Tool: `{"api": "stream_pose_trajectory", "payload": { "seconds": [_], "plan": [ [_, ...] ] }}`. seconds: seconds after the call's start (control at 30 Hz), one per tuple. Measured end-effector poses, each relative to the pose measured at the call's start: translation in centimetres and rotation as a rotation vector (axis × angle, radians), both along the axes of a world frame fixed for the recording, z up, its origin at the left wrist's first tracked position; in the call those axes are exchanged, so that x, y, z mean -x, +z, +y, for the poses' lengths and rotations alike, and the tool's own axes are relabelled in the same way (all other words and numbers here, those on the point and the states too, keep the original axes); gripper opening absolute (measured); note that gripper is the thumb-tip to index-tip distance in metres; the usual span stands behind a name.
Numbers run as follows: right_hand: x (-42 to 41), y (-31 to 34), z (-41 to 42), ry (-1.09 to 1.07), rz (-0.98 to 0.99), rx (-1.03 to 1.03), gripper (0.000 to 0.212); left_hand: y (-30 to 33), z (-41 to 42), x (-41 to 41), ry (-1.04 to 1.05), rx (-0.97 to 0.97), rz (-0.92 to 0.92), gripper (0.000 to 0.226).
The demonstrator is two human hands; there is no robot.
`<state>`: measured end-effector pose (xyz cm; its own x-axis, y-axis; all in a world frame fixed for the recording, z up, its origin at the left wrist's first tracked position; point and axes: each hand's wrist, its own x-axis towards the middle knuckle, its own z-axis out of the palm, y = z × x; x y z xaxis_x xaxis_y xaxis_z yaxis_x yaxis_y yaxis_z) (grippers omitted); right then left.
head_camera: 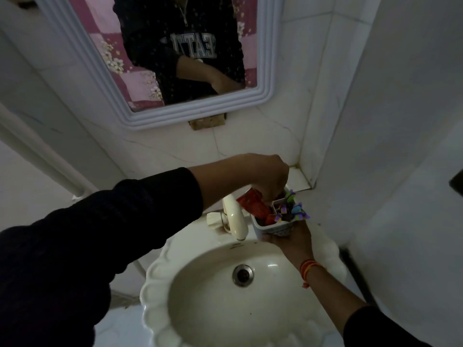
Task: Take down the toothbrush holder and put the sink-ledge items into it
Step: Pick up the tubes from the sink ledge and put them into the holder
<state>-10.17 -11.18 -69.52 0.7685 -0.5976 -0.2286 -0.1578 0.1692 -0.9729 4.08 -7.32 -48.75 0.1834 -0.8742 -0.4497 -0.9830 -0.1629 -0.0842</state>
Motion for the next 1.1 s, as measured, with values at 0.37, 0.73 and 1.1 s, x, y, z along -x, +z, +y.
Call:
{"api": "stream_pose_trajectory", "payload": {
  "seconds": [0.37,0.73,1.1],
  "plan": [
    [-0.1,-0.7,0.2,-0.095,0.095,0.182,0.099,-1.1,7.6,-7.8,0.868,0.347,0.646,0.031],
    [-0.3,-0.4,0.5,-0.07,0.079,0.234,0.104,-14.5,15.6,-11.6,0.852,0.096,0.012,0.05],
    [-0.5,-0.7,0.3,-0.043,0.111,0.197,0.077,-6.1,12.7,-9.5,0.918,0.825,0.508,0.025]
  ]
}}
